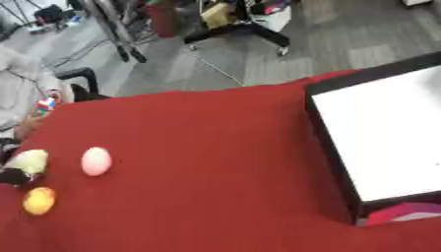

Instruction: Pick up the objects with one hand, pass them to the other hand, and then place them into the box on the other side of the table.

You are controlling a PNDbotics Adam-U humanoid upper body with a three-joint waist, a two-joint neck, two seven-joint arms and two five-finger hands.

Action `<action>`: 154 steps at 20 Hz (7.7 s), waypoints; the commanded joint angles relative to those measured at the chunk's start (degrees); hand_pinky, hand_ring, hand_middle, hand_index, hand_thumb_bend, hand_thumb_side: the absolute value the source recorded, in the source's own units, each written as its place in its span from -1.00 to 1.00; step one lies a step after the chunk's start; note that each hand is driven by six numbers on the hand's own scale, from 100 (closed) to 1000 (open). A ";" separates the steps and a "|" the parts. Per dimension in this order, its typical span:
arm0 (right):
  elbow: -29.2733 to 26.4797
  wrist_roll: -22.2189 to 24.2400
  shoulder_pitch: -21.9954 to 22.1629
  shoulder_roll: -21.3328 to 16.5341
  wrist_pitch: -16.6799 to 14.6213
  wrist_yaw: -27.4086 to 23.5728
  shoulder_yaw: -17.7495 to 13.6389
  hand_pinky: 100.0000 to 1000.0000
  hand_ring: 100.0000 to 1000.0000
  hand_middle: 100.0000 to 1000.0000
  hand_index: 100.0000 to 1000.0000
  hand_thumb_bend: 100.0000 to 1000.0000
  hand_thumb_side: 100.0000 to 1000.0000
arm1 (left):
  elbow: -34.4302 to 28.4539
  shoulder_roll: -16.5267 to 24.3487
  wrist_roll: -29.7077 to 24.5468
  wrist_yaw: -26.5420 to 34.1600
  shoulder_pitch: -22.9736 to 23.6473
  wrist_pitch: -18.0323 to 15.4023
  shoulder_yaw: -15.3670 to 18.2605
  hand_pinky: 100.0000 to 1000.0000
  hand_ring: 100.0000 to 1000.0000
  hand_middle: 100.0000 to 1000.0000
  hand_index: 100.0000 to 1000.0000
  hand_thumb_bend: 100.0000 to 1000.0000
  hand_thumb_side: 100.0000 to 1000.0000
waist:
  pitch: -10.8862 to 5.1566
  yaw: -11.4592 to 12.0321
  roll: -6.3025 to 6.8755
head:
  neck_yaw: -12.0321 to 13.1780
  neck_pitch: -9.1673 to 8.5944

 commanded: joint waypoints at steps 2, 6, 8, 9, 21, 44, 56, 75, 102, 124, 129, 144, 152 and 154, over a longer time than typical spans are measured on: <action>-1.10 -0.15 -0.21 -0.81 -0.21 0.16 -0.98 0.88 1.00 1.00 0.92 0.04 -0.38 | 0.58 2.31 0.60 -1.49 0.08 1.03 0.80 0.74 0.84 0.71 0.61 0.07 -1.00 | -0.22 -0.18 0.61 | 0.74 -0.96; -1.16 -0.36 -0.01 -0.65 -0.23 0.17 -1.12 0.88 1.00 1.00 0.92 0.04 -0.38 | 1.53 1.79 -2.90 -2.00 0.08 0.95 0.04 0.75 0.86 0.73 0.58 -0.17 -1.00 | -0.18 -0.45 0.68 | 1.17 -0.85; -1.24 -0.44 -0.07 -0.67 -0.30 0.08 -1.11 0.88 1.00 1.00 0.91 0.03 -0.38 | 1.78 1.66 -4.80 -2.64 -0.04 0.91 -0.16 0.74 0.86 0.73 0.57 -0.20 -1.00 | -0.18 -0.53 0.67 | 1.42 -0.91; -1.26 -0.46 -0.11 -0.67 -0.32 0.03 -1.10 0.88 1.00 1.00 0.91 0.03 -0.38 | 1.92 1.58 -5.75 -3.01 -0.11 0.89 -0.27 0.74 0.85 0.72 0.56 -0.23 -1.00 | -0.19 -0.57 0.67 | 1.52 -0.93; -1.16 -0.51 0.38 -0.24 -0.24 0.10 -1.38 0.89 1.00 1.00 0.92 0.02 -0.38 | 1.24 1.19 -5.76 -7.99 -0.98 2.96 0.38 0.46 0.50 0.34 0.27 -0.69 -1.00 | -0.23 -0.76 0.71 | 1.55 -0.94; -0.98 -0.45 0.92 -0.03 0.25 -1.07 -1.61 0.89 1.00 1.00 0.92 -0.02 -0.37 | -6.19 1.90 0.04 -7.96 -1.37 4.45 0.05 0.04 -0.16 -0.35 -0.25 -0.52 -1.00 | -1.94 1.41 -0.46 | -1.72 1.46; -0.96 -0.97 1.62 0.03 0.41 -2.19 -1.96 0.89 1.00 1.00 0.92 -0.05 -0.36 | -20.66 3.27 -4.02 -11.07 -1.42 1.31 -0.05 0.05 -0.19 -0.39 -0.27 -0.53 -1.00 | -3.60 4.48 -2.33 | -4.52 2.18; 0.07 -0.85 -4.84 -3.62 -0.81 -7.01 1.32 0.88 0.98 1.00 0.91 -0.12 -0.34 | -48.83 3.23 -11.13 -2.03 0.13 -1.85 -4.64 0.15 -0.22 -0.45 -0.27 -0.53 -1.00 | -7.59 8.37 -5.76 | -14.90 4.77; 12.02 16.41 -29.59 9.94 -6.60 3.69 18.49 0.90 1.00 1.00 0.90 0.16 -0.82 | -73.67 -9.39 -17.42 15.36 1.25 -3.56 -13.67 0.31 -0.33 -0.60 -0.32 -0.53 -1.00 | -13.52 10.91 -5.95 | -26.24 13.39; 18.68 26.88 -35.20 20.84 -10.82 9.12 27.24 0.89 1.00 1.00 0.90 0.20 -0.94 | -76.62 -18.47 -22.48 28.54 0.60 -10.02 -19.99 0.39 -0.38 -0.68 -0.36 -0.56 -1.00 | -12.97 14.66 -5.83 | -33.04 10.98; 19.51 30.44 -35.88 22.66 -10.22 8.39 28.63 0.88 1.00 1.00 0.90 0.19 -0.97 | -76.53 -19.53 -23.91 29.62 0.20 -9.64 -20.80 0.41 -0.39 -0.68 -0.36 -0.56 -1.00 | -12.63 15.61 -5.75 | -33.87 10.50; 17.88 37.94 -36.30 24.65 -6.39 2.32 31.67 0.89 1.00 1.00 0.90 0.16 -0.99 | -71.10 -23.86 -25.85 29.14 -1.52 -9.85 -22.54 0.44 -0.40 -0.69 -0.36 -0.57 -1.00 | -11.89 16.72 -5.88 | -36.48 11.76; 17.45 40.41 -36.27 25.23 -3.98 0.01 32.29 0.90 1.00 1.00 0.90 0.14 -0.99 | -70.07 -24.68 -26.54 29.68 -2.06 -10.52 -22.85 0.44 -0.41 -0.70 -0.36 -0.57 -1.00 | -11.98 16.93 -6.11 | -37.15 12.86; 17.71 41.05 -36.15 26.03 -3.37 -0.37 32.82 0.90 1.00 1.00 0.90 0.11 -0.99 | -69.63 -25.62 -26.86 30.25 -2.69 -10.24 -23.20 0.46 -0.41 -0.70 -0.36 -0.57 -1.00 | -11.98 17.39 -6.21 | -37.62 12.81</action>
